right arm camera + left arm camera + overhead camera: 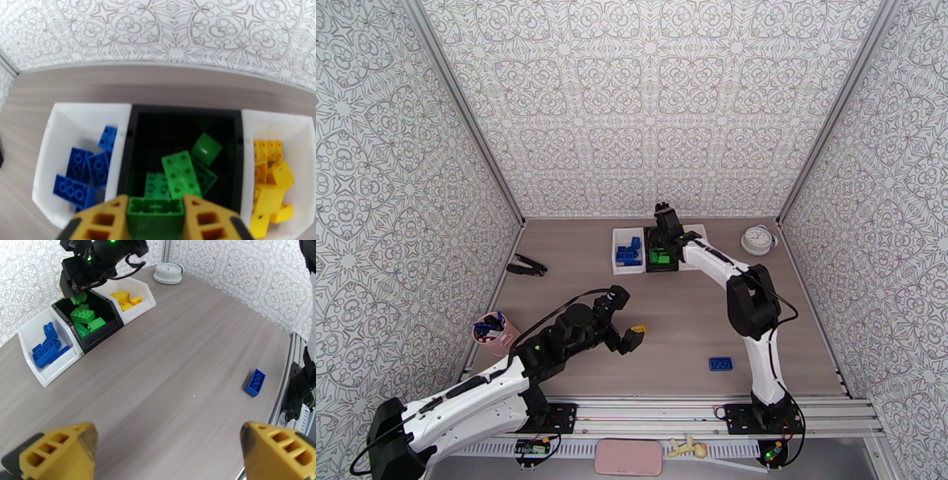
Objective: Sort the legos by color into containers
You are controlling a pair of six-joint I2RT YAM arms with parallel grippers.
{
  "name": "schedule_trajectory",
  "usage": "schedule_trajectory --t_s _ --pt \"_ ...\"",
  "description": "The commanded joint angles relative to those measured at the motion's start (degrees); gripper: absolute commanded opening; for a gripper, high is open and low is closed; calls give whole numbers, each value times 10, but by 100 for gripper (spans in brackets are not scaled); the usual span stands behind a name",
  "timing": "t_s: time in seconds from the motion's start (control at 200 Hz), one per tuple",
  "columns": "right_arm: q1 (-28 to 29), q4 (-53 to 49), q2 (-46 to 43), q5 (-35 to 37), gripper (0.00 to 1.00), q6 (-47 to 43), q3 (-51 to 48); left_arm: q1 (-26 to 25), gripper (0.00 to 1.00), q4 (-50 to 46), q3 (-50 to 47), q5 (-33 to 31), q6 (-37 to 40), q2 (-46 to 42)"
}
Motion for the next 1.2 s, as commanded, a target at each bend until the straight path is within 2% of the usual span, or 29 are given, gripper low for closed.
schedule_trajectory --t_s 0.0,0.155,0.24,0.4,0.525,0.715,0.835,0.98,1.11,1.196 --pt "-4 -29 20 -13 36 -8 51 5 100 -12 -9 -11 -1 -10" --pt "-5 -34 -16 -23 71 -7 22 11 100 -20 -3 16 27 -13" --pt "-5 -17 -63 -14 79 -1 -41 22 100 -26 3 48 41 -14" --pt "-4 14 -194 -3 88 27 -215 49 100 -31 16 163 66 -4" --pt "0 5 -315 26 91 84 -364 53 100 -22 23 198 69 4" --pt "26 -82 -486 81 91 202 -535 55 100 -4 21 216 72 7" --pt "47 -184 -565 99 91 304 -591 55 100 1 20 222 71 11" --pt "66 -266 -640 73 88 451 -649 54 100 5 20 227 69 19" --pt "77 -309 -681 47 85 557 -693 53 100 6 20 223 70 24" --pt "77 -341 -683 39 84 592 -710 54 100 6 20 221 72 26"
